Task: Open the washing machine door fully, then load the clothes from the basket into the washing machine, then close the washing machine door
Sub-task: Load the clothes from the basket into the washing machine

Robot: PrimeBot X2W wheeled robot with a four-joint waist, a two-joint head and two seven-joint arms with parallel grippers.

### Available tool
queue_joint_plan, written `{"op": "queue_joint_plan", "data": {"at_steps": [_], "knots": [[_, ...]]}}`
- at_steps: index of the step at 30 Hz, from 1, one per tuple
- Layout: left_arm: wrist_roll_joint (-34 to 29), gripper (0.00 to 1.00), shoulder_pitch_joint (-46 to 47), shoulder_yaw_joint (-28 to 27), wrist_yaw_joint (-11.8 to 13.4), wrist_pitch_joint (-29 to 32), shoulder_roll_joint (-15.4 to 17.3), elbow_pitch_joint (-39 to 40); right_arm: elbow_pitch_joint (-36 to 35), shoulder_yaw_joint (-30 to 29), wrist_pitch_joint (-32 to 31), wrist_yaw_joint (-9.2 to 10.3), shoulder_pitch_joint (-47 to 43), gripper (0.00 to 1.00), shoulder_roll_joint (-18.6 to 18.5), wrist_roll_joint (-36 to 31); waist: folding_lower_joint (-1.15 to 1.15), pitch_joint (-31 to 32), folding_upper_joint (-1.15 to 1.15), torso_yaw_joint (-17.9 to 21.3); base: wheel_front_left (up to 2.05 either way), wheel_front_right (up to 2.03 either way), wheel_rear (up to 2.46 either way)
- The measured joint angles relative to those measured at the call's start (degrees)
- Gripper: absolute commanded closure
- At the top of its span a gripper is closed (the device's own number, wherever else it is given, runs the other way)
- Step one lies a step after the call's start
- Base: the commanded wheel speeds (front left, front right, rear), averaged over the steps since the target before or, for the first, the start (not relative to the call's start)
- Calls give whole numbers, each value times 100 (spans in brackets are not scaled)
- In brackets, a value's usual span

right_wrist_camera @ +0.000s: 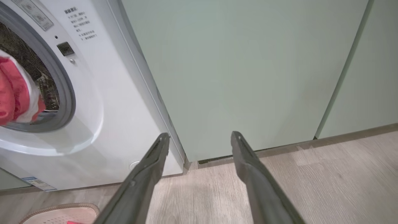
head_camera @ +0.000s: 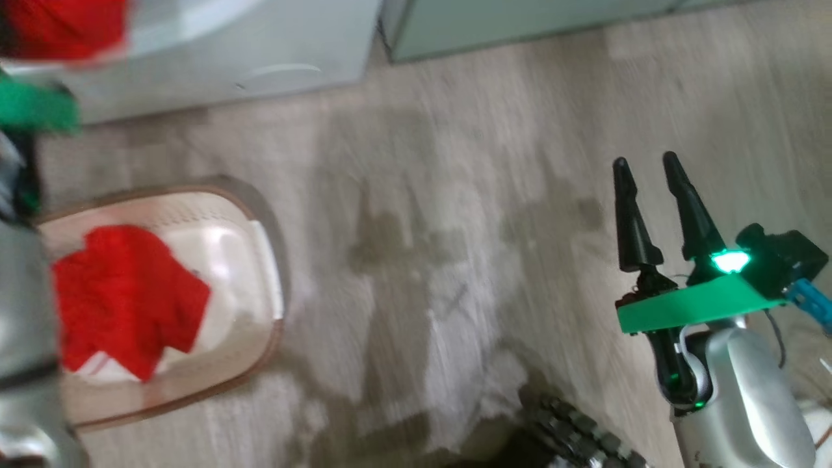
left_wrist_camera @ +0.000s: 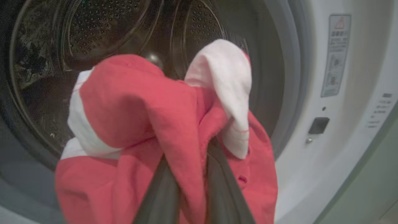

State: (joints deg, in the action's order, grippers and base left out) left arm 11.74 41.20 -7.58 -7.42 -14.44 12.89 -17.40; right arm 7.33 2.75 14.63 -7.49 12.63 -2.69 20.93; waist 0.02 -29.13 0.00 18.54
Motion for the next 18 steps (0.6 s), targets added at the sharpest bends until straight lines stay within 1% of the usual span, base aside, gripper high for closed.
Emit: {"op": "queue_joint_plan", "data": {"at_steps": [6, 9, 14, 16, 18], "knots": [[-126, 100, 1477, 186, 0, 12, 806, -840, -30, 183, 0, 0, 137, 0, 2, 330, -1, -574, 0, 413, 0, 0, 0], [-116, 100, 2167, 323, 0, 146, 1150, -1255, -48, 256, 0, 0, 221, 0, 3, 487, -1, -822, 0, 608, 0, 0, 0], [-226, 100, 3229, 1066, -2, 594, 1841, -1727, -74, 367, 0, 0, 241, 0, 13, 746, -1, -1190, 0, 891, 0, 0, 0], [-230, 100, 3606, 1287, -2, 787, 2056, -1912, -57, 422, 0, 0, 253, 0, 16, 932, -2, -1320, 0, 975, 0, 0, 0], [-230, 100, 3955, 1495, -2, 957, 2221, -2124, -51, 541, 0, 0, 316, 0, 20, 980, -2, -1436, 0, 1048, 0, 0, 0]]}}
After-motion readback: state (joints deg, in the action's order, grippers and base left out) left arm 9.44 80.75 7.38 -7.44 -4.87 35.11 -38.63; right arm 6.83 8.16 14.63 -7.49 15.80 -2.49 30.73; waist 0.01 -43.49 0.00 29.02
